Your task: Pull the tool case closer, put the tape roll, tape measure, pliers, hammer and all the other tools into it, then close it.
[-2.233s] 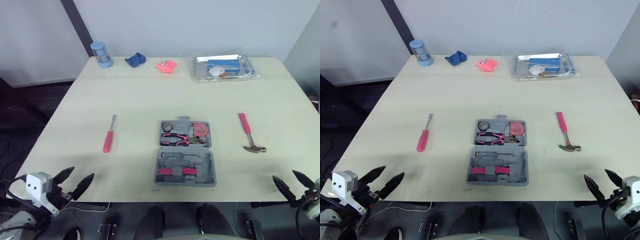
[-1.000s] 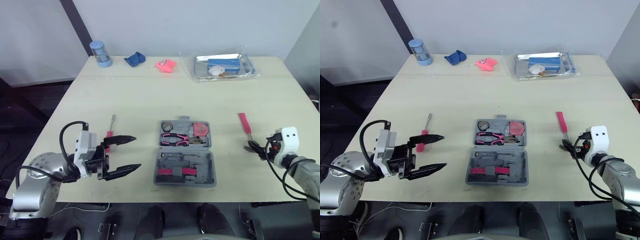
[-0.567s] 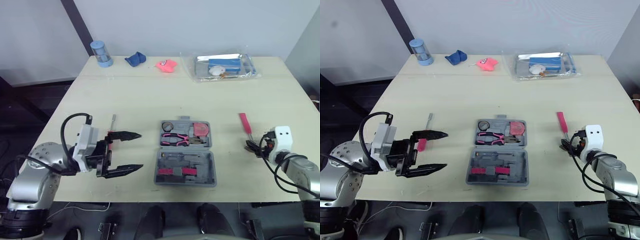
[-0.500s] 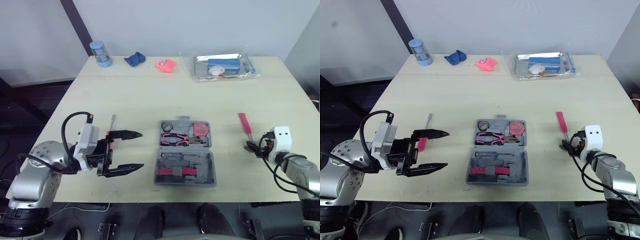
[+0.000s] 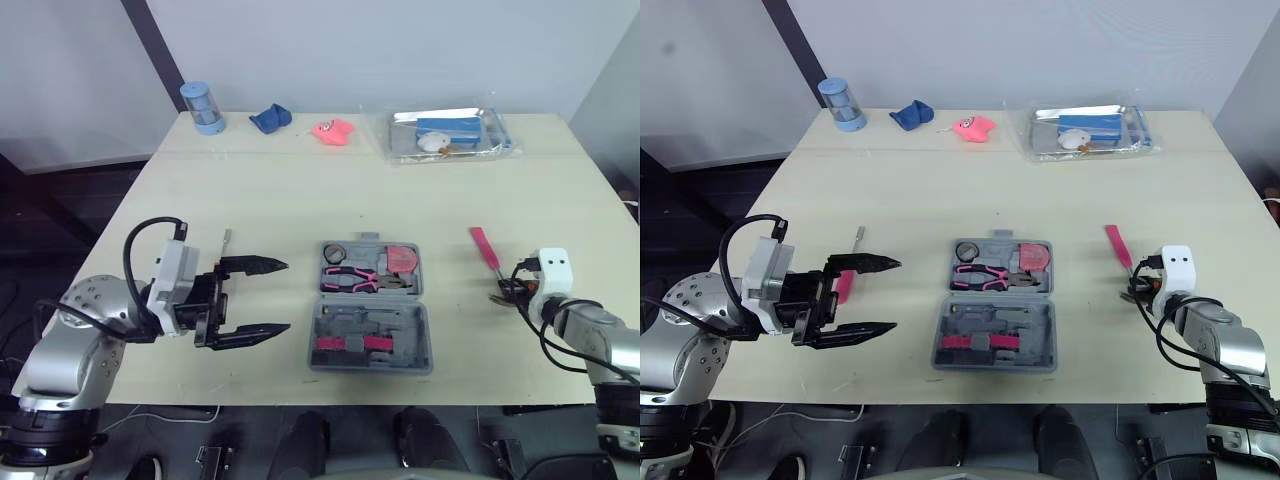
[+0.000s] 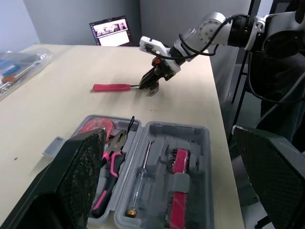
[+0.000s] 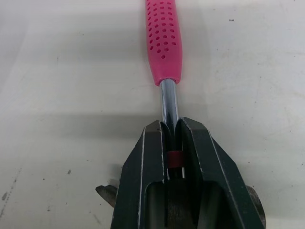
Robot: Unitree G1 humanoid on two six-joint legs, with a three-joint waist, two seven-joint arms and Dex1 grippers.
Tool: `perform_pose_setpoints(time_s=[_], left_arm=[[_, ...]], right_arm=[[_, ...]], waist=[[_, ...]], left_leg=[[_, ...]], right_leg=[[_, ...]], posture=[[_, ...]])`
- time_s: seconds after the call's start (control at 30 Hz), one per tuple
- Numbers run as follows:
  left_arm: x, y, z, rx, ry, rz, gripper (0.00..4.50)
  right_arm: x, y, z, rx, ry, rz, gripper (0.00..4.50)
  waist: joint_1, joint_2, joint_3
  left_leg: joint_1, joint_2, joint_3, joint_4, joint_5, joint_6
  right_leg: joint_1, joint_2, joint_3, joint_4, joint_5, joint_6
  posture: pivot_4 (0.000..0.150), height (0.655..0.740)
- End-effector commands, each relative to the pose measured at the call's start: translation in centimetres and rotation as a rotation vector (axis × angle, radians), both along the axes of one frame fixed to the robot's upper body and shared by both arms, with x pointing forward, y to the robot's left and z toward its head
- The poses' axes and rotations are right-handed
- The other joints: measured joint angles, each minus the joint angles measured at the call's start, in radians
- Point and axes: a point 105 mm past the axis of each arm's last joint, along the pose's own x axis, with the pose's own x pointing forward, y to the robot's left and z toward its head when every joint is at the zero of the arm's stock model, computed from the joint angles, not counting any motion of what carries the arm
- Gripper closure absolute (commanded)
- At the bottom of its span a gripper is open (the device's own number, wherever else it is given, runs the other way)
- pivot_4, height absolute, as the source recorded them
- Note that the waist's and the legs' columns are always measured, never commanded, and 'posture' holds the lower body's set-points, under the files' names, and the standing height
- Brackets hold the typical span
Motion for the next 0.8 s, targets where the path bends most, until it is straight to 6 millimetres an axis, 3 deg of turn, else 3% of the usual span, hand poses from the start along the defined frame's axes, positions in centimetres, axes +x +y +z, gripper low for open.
perform_pose_setpoints(time_s=[0.03,0.37,0.57,0.8], left_arm=[[-0.3,-0.3,0.8,-0.001,-0.044,-0.025,0.0],[-0.4,0.1,0.4,-0.007,-0.041,-0.017,0.0],[-0.4,0.5,0.4,-0.004,-0.04,-0.008,0.0],[-0.3,1.0,0.3,-0.001,-0.026,0.001,0.0]], right_arm=[[-0.6,-0.6,-1.0,-0.01,0.059,-0.014,4.41],[-0.2,-0.7,-0.5,-0.016,0.031,-0.017,4.41],[0.2,-0.7,2.6,-0.027,-0.1,0.035,4.41],[-1.2,-0.8,5.6,-0.075,-0.175,0.15,4.41]], waist=[[0.0,0.0,0.0],[0.0,0.0,0.0],[0.0,0.001,0.001],[0.0,0.004,0.003]], left_leg=[[0.0,0.0,0.0,0.0,0.0,0.0],[0.0,0.0,0.0,0.0,0.0,0.0],[0.0,0.0,0.0,0.0,0.0,0.0],[-0.002,0.0,0.0,0.0,0.0,0.0]], right_leg=[[0.0,0.0,0.0,0.0,0.0,0.0],[0.0,0.0,0.0,0.0,0.0,0.0],[0.0,0.0,0.0,0.0,0.0,0.0],[-0.002,0.0,0.0,0.0,0.0,0.0]], posture=[[0.15,0.74],[0.15,0.74],[0.15,0.74],[0.15,0.74]])
